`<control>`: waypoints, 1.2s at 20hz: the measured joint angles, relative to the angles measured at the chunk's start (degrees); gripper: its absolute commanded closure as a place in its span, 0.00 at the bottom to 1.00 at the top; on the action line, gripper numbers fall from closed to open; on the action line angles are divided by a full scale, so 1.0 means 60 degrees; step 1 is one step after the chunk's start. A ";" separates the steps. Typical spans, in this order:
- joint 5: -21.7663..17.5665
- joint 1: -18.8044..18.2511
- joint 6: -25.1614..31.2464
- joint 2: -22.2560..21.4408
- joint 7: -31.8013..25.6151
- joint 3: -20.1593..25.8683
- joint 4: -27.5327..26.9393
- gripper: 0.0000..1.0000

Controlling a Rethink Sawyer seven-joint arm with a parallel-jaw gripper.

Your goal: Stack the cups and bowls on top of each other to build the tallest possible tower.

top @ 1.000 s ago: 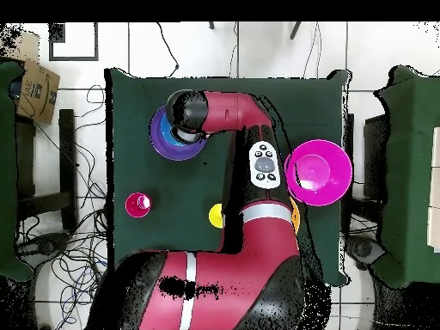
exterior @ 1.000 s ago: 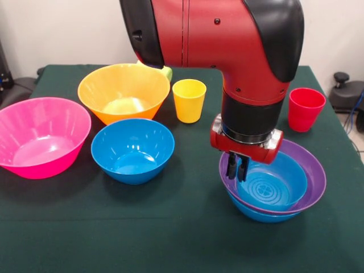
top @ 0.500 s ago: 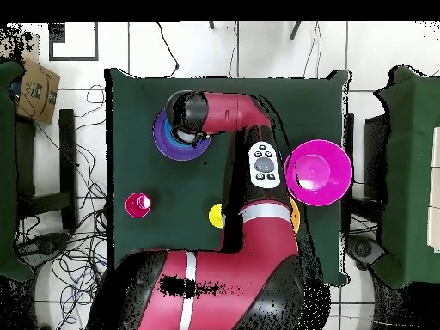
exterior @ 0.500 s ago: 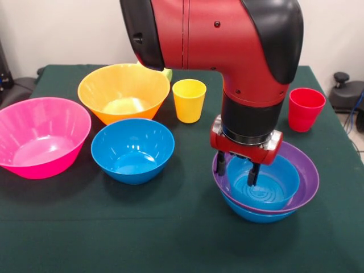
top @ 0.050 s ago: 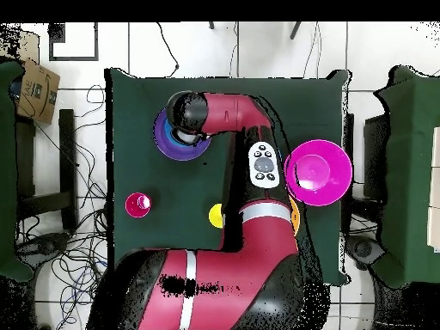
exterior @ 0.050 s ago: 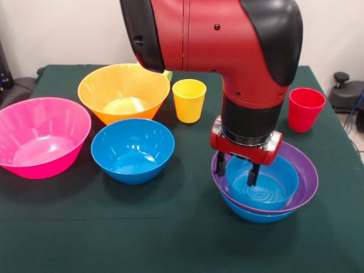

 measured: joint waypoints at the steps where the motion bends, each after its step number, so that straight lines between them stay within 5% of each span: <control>1: 0.0000 0.0002 0.0000 0.0000 0.0000 0.0000 0.0000 0.00; 24: 0.0038 -0.0018 0.1219 -0.1422 0.0000 -0.0001 0.0105 0.00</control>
